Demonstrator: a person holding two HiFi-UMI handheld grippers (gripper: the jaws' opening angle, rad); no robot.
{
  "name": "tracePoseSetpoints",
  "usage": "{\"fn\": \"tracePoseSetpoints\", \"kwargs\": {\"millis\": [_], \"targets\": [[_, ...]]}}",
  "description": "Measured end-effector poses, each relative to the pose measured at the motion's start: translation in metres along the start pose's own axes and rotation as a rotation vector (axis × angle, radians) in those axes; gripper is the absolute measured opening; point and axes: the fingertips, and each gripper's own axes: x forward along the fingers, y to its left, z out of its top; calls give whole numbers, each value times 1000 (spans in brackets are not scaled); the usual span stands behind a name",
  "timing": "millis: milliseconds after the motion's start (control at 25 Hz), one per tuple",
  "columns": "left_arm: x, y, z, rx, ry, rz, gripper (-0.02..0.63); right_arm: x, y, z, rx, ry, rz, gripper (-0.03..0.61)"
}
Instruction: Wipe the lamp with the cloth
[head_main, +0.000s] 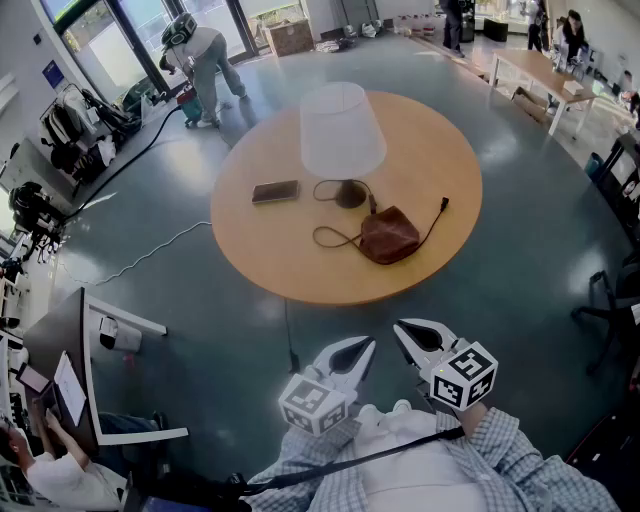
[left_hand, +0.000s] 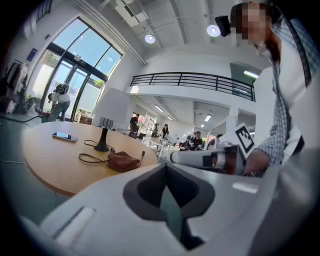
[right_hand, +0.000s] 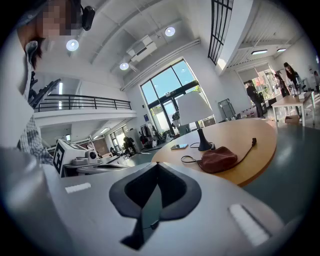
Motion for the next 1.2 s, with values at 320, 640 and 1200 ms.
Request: {"fn": "tracePoseSetpoints", "kwargs": {"millis": [320, 640, 1200], "targets": [[0, -2, 0, 14, 9, -6, 0, -2, 0, 0, 5, -1, -6, 3], [0, -7, -2, 5, 8, -6, 0, -5, 2, 0, 7, -2, 1, 3], [3, -14, -6, 11, 13, -8, 0, -13, -4, -3, 27, -5, -18, 3]]}}
